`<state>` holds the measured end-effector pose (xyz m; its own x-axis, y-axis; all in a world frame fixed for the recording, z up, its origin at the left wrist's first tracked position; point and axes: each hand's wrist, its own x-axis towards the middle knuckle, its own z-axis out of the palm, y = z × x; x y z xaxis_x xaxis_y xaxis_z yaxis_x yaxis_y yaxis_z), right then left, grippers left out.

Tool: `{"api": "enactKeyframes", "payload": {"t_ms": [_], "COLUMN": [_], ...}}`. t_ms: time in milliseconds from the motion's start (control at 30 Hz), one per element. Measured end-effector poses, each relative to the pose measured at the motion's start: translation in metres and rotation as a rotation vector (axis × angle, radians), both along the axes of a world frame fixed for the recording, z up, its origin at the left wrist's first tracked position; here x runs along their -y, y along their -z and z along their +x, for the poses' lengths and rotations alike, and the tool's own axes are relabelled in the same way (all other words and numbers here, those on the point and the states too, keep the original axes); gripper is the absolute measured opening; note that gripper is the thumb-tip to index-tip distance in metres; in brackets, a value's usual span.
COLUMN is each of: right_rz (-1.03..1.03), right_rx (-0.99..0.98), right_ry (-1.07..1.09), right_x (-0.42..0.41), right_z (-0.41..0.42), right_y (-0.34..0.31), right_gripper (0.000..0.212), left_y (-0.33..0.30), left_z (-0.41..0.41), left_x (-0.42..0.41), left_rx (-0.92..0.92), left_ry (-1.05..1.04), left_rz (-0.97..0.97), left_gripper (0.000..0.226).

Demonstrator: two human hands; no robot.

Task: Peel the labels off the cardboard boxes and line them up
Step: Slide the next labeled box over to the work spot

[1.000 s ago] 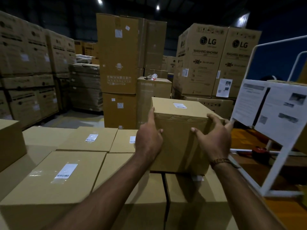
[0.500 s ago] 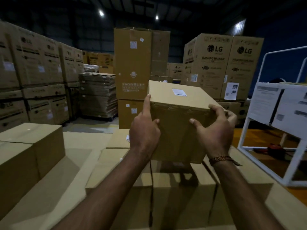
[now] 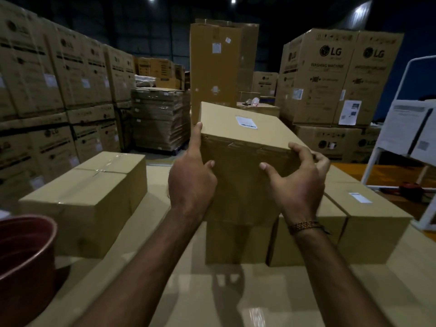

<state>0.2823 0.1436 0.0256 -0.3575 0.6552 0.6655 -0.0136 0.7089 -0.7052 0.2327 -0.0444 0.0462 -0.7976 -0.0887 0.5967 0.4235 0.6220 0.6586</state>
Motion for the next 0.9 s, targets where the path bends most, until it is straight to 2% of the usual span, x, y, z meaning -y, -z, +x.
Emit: {"api": "enactKeyframes", "payload": {"t_ms": [533,900], "right_rz": [-0.075,-0.201], "right_rx": [0.074,0.101], "right_ry": [-0.188,-0.233], "right_x": [0.166,0.245], "right_z": [0.091,0.079], "right_y": [0.045,0.102], "right_gripper": [0.073,0.071], "left_y": [0.038,0.063], "left_z": [0.118,0.102], "left_x": [0.176,0.252], "left_rx": [0.08,0.051], "left_ry": [-0.111,-0.088], "left_rz": [-0.058,-0.159], "left_gripper": [0.091,0.096]}}
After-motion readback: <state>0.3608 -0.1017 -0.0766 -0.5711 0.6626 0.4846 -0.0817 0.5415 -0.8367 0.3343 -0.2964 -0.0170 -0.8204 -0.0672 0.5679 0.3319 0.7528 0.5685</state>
